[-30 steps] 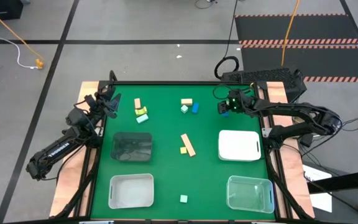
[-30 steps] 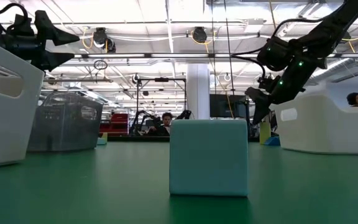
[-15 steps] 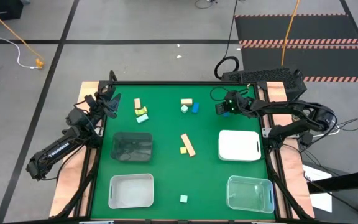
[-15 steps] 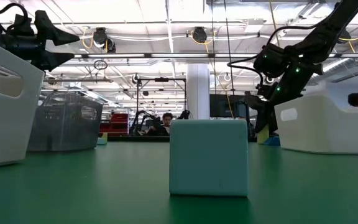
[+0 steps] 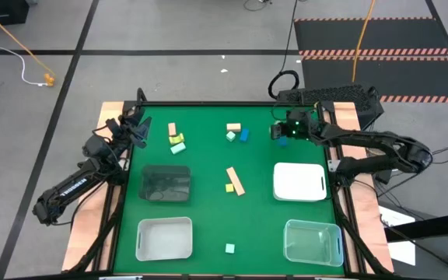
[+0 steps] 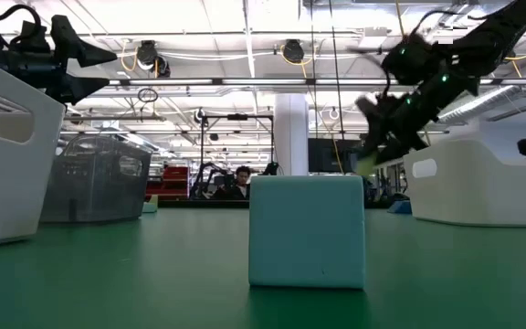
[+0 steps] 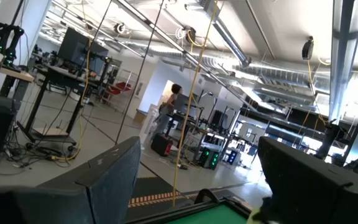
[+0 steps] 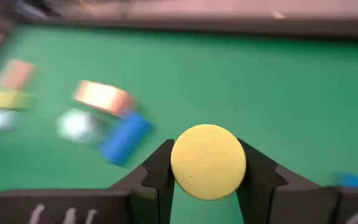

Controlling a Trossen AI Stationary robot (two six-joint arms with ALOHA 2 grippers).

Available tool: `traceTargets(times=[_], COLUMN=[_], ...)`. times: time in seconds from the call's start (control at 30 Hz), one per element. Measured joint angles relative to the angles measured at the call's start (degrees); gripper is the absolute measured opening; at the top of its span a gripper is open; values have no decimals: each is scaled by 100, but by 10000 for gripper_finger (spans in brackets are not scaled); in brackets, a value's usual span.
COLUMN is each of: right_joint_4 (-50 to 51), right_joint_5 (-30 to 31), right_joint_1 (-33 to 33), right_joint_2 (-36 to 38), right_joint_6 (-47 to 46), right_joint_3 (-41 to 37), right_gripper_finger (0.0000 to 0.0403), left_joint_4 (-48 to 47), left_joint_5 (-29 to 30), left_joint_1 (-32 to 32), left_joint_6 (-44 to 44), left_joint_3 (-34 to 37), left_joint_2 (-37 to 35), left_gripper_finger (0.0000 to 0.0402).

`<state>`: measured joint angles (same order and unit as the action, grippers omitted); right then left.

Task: Sort & place blocks by color
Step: Put the top right green block into the white bin

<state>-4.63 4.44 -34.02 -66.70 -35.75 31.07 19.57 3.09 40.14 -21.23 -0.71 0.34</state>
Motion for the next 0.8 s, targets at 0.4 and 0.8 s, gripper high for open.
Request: traceTargets(times=[0.4,0.8], right_joint_4=[-812,446], right_joint_5=[-2180,-2573], right_joint_1=[1075,3156], right_joint_2=[1093,1294], right_joint_6=[-233,-1722], right_joint_3=[4,2], right_gripper_finger=[109,109], left_joint_4=[-2,-2], left_joint_5=[1,2], left_joint_1=[1,2], left_joint_6=[0,0], left_joint_3=[0,1], left_joint_2=[2,1], left_gripper_finger=[324,324])
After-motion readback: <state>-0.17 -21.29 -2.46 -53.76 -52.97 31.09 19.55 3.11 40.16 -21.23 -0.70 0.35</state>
